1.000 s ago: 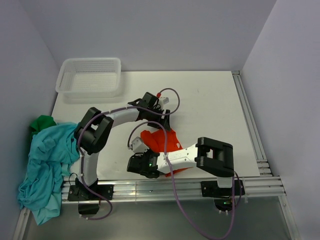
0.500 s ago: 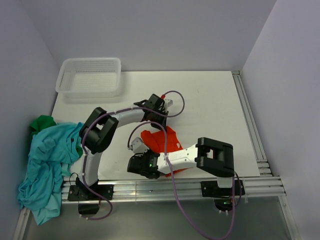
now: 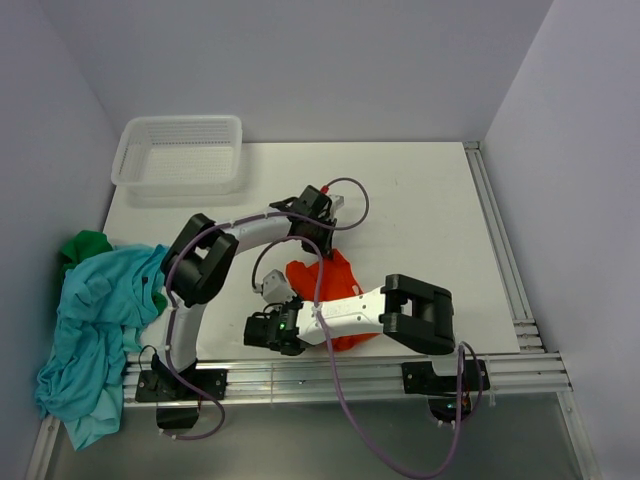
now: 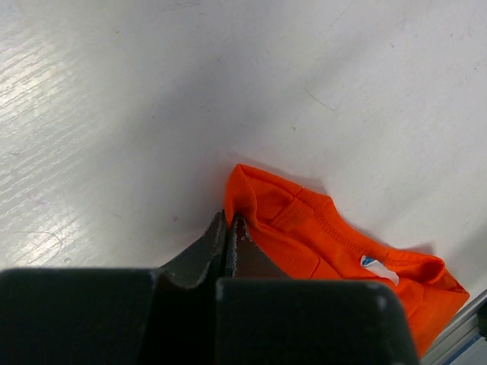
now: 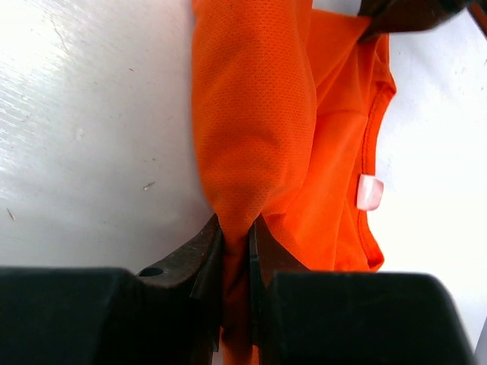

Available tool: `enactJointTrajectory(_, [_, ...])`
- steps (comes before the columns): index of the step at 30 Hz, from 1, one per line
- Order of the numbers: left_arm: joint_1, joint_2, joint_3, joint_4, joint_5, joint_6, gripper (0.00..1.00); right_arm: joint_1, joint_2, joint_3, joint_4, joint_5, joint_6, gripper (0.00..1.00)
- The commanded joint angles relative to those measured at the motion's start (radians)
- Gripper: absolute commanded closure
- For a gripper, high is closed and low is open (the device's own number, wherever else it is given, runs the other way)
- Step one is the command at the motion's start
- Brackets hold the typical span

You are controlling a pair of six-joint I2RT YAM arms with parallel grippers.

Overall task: Roll the t-shirts
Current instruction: Roll the tshirt

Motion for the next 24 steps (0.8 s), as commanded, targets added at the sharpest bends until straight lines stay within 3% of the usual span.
enactJointTrajectory(1, [0.039,0.036,-0.037,-0.027,-0.119,0.004,1.0,0.018,-0.009,0.035,-0.093,-0.041,0.101,1.0])
enactJointTrajectory(5, [0.049,0.022,-0.04,-0.047,-0.128,0.013,1.0,-0.005,-0.036,-0.022,-0.037,-0.064,0.105,1.0])
enactJointTrajectory(12, [0.058,0.015,-0.071,-0.03,-0.093,0.019,1.0,-0.081,-0.275,-0.286,0.392,-0.279,-0.022,1.0])
enactJointTrajectory(24, [0.064,0.018,-0.062,-0.041,-0.085,0.027,1.0,-0.404,-0.579,-0.653,0.851,-0.936,-0.05,1.0])
